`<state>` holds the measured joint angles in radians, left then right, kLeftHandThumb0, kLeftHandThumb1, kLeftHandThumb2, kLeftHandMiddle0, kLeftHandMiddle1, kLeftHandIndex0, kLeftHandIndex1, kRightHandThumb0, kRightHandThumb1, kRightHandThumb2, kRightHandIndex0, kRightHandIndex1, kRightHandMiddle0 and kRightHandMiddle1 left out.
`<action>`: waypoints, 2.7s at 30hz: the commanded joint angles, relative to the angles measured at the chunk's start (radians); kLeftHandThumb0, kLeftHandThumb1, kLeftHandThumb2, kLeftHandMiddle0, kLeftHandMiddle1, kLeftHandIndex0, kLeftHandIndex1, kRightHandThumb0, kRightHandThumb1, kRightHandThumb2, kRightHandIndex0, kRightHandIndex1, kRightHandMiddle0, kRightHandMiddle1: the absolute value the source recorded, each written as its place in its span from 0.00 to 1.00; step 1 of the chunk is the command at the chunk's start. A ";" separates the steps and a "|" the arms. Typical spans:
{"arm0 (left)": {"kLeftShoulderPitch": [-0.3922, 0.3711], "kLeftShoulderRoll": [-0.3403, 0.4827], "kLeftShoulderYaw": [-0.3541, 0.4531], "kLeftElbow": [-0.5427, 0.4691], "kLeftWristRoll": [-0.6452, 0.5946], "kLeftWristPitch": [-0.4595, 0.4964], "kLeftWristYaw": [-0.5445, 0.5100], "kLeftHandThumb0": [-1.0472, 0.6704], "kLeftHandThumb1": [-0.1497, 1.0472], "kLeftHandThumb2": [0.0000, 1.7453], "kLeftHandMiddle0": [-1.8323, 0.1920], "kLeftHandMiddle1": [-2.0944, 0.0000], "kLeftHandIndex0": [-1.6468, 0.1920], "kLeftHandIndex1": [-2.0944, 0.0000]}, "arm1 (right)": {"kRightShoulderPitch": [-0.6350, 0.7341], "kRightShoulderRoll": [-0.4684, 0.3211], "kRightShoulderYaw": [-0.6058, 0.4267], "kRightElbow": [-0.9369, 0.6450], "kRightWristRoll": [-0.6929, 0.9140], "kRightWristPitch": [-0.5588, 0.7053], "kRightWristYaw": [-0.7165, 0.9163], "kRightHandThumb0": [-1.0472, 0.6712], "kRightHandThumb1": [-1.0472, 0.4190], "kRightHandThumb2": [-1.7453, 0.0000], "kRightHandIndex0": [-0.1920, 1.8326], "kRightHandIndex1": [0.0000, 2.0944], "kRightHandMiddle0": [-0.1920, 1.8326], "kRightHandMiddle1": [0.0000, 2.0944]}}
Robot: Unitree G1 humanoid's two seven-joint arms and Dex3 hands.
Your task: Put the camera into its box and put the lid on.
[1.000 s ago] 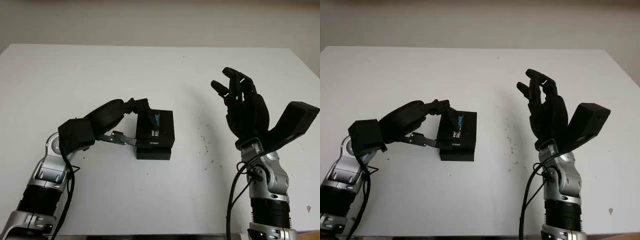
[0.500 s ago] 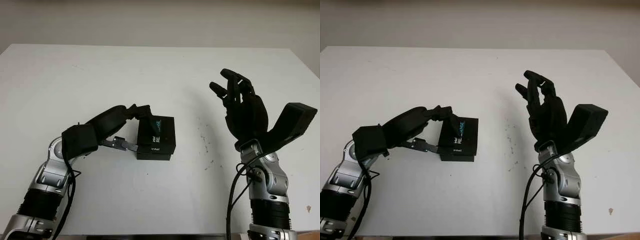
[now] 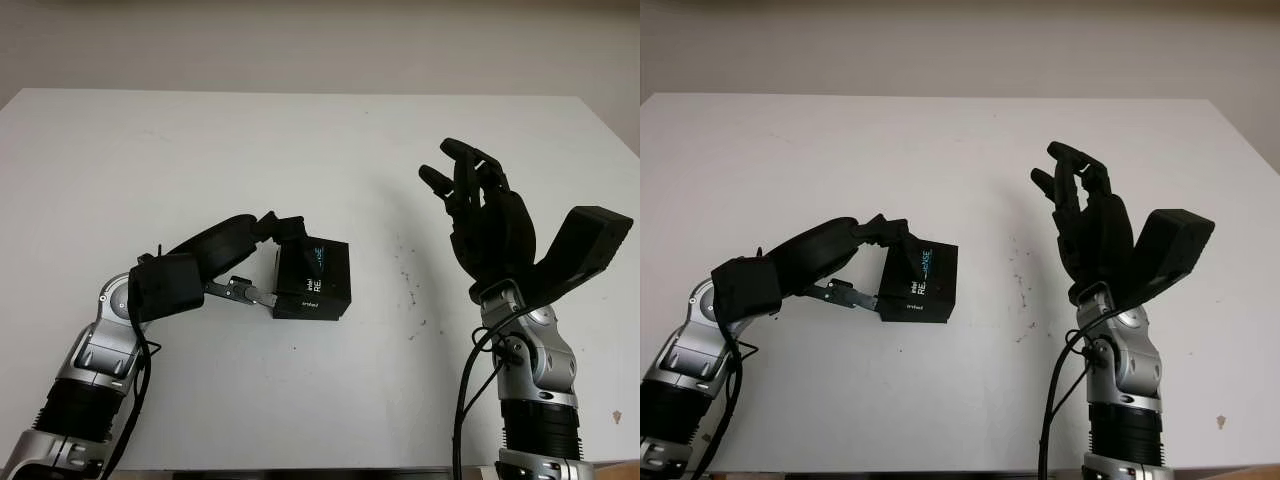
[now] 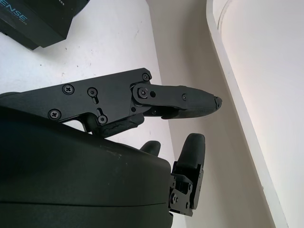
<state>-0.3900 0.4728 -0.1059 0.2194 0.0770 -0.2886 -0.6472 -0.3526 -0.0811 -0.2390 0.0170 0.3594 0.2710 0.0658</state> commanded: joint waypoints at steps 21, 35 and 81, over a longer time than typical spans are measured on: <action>0.033 0.006 0.027 0.024 0.013 -0.005 0.085 0.51 0.99 0.03 0.72 0.26 0.75 0.31 | 0.012 -0.008 0.000 -0.017 -0.007 -0.004 0.018 0.24 0.00 0.78 0.06 0.47 0.02 0.67; 0.042 0.142 -0.110 -0.156 0.510 0.060 0.174 0.17 1.00 0.16 0.98 0.98 0.90 0.94 | 0.013 -0.011 0.002 -0.029 -0.006 0.007 0.013 0.25 0.00 0.76 0.06 0.46 0.02 0.66; 0.098 -0.291 0.334 -0.076 -0.384 0.232 0.396 0.17 1.00 0.32 1.00 1.00 1.00 1.00 | 0.019 -0.003 0.229 -0.049 -0.267 -0.092 0.075 0.21 0.00 0.68 0.00 0.04 0.00 0.05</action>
<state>-0.3090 0.1879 0.2229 0.1369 -0.3113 -0.0461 -0.2529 -0.3186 -0.0875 -0.0082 -0.0244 0.0908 0.1720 0.1447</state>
